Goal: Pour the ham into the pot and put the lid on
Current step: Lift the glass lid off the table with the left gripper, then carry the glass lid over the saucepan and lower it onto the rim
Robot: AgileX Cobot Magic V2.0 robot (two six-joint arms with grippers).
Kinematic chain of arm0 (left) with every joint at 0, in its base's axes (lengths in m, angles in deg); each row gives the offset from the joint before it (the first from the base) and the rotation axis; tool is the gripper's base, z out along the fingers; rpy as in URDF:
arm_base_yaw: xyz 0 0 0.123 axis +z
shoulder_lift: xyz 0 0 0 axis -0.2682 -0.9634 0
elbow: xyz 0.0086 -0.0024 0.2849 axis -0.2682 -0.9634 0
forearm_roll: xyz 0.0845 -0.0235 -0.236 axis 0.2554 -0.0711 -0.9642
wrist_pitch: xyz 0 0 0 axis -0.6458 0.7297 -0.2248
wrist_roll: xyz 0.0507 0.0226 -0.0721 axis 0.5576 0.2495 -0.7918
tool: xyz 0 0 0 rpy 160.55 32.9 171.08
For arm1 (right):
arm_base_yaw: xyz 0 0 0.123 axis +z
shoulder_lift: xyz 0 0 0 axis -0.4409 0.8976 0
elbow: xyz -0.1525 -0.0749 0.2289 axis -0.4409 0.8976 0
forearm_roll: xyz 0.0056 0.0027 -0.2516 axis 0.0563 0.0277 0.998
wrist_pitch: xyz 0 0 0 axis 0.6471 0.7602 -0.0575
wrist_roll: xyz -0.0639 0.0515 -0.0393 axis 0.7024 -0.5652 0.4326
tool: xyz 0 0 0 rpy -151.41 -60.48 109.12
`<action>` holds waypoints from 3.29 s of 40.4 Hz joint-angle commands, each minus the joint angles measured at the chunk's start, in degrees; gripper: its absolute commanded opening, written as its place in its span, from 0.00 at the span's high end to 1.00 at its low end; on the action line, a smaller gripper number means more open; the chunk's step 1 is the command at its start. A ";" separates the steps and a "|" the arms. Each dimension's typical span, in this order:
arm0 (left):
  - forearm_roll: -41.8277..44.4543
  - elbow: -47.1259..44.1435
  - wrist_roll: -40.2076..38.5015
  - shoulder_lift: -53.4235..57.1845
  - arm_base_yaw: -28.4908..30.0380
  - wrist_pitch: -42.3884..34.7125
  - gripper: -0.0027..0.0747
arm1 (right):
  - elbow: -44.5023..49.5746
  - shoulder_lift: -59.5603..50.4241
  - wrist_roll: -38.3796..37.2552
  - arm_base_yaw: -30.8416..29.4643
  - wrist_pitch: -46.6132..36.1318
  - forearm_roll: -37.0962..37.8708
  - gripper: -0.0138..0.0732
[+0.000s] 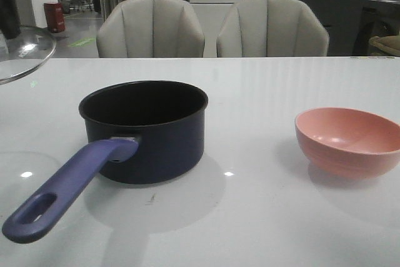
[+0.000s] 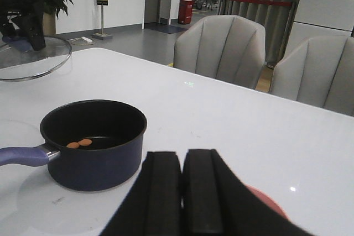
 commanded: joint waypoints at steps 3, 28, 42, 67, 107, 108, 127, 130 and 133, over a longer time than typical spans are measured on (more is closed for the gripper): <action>-1.40 4.95 1.69 3.49 -5.96 0.63 0.66 | -1.66 0.47 0.33 0.04 -5.03 0.27 0.67; -1.06 7.65 3.13 -1.91 -23.64 1.36 0.66 | -1.66 0.47 0.33 0.04 -5.03 0.27 0.67; -1.13 7.73 3.25 -4.76 -24.06 1.71 0.66 | -1.66 0.47 0.33 0.04 -5.03 0.27 0.67; -4.94 7.94 4.54 -5.56 -24.06 1.90 0.66 | -1.66 0.47 0.33 0.04 -5.03 0.27 0.67; -3.86 8.09 4.62 -3.47 -24.06 1.90 0.66 | -1.66 0.47 0.33 0.04 -5.03 0.27 0.67; -4.22 8.09 4.62 -3.35 -24.06 1.90 0.66 | -1.66 0.47 0.33 0.04 -5.03 0.27 0.67; -4.70 8.09 4.62 -3.24 -24.45 1.90 0.66 | -1.66 0.47 0.33 0.04 -5.03 0.27 0.67; -4.70 7.63 4.62 -3.24 -24.79 1.90 0.66 | -1.66 0.47 0.33 0.04 -5.03 0.27 0.67; -4.41 6.65 4.62 -3.24 -24.88 1.90 0.65 | -1.66 0.47 0.33 0.04 -5.03 0.27 0.67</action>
